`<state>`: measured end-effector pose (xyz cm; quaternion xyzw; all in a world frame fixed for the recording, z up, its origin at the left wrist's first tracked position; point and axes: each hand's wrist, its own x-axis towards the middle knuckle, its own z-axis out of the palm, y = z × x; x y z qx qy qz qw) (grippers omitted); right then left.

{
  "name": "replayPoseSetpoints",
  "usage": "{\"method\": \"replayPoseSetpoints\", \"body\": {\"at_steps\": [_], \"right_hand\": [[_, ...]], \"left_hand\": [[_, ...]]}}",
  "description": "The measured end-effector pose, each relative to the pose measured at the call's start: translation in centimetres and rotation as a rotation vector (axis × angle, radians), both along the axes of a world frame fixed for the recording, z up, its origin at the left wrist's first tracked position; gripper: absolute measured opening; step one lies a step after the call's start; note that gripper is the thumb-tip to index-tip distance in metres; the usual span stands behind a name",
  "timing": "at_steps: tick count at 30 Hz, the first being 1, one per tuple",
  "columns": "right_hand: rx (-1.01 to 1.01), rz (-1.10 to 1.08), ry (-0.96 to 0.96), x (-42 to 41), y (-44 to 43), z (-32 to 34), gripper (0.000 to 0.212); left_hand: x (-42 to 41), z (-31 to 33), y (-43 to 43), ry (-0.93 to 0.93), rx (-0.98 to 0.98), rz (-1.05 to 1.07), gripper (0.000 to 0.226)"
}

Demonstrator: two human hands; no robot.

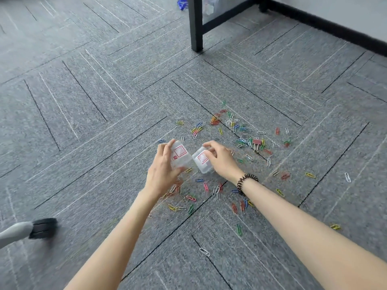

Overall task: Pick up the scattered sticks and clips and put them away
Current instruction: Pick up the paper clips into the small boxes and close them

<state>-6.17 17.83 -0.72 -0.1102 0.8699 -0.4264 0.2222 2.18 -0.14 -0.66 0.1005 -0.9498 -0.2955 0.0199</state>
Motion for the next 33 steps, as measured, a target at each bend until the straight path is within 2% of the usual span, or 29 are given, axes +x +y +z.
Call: {"method": "replayPoseSetpoints", "body": {"at_steps": [4,8,13,16,18,19,21,23,25,29,33], "right_hand": [[-0.053,0.013,-0.002,-0.9,-4.5,-0.5,0.02],[-0.086,0.116,-0.004,-1.0,-9.1,-0.3,0.02],[-0.003,0.283,-0.001,0.2,-13.0,-1.0,0.021],[0.154,0.368,0.236,0.8,-13.4,-1.2,0.023],[0.14,0.362,0.376,1.0,-13.1,-0.6,0.022],[0.089,0.372,0.372,1.2,-12.9,-0.1,0.021],[-0.029,0.43,0.227,1.8,-12.6,0.6,0.024],[-0.089,0.509,0.091,2.3,-12.4,1.0,0.038],[-0.098,0.552,0.052,2.7,-12.0,1.2,0.052],[-0.072,0.534,0.091,3.1,-10.8,1.5,0.054],[0.038,0.574,0.263,2.9,-9.2,1.5,0.053]], "left_hand": [[2.1,-0.2,-2.7,0.016,-0.03,0.096,0.095],[4.0,-0.7,-5.1,0.049,-0.07,0.197,0.094],[6.2,-1.1,-7.4,0.044,-0.093,0.283,0.09],[7.1,-1.1,-8.1,0.041,-0.14,0.302,0.09],[7.4,-1.2,-8.1,0.055,-0.162,0.314,0.09],[7.4,-1.3,-8.0,0.063,-0.167,0.313,0.09],[7.4,-1.3,-7.5,0.086,-0.162,0.304,0.092],[7.2,-1.3,-6.9,0.107,-0.143,0.289,0.092],[6.9,-1.1,-6.3,0.116,-0.119,0.272,0.094],[6.4,-0.9,-5.2,0.116,-0.022,0.218,0.096],[6.0,-1.2,-4.3,0.082,0.023,0.141,0.094]]}}
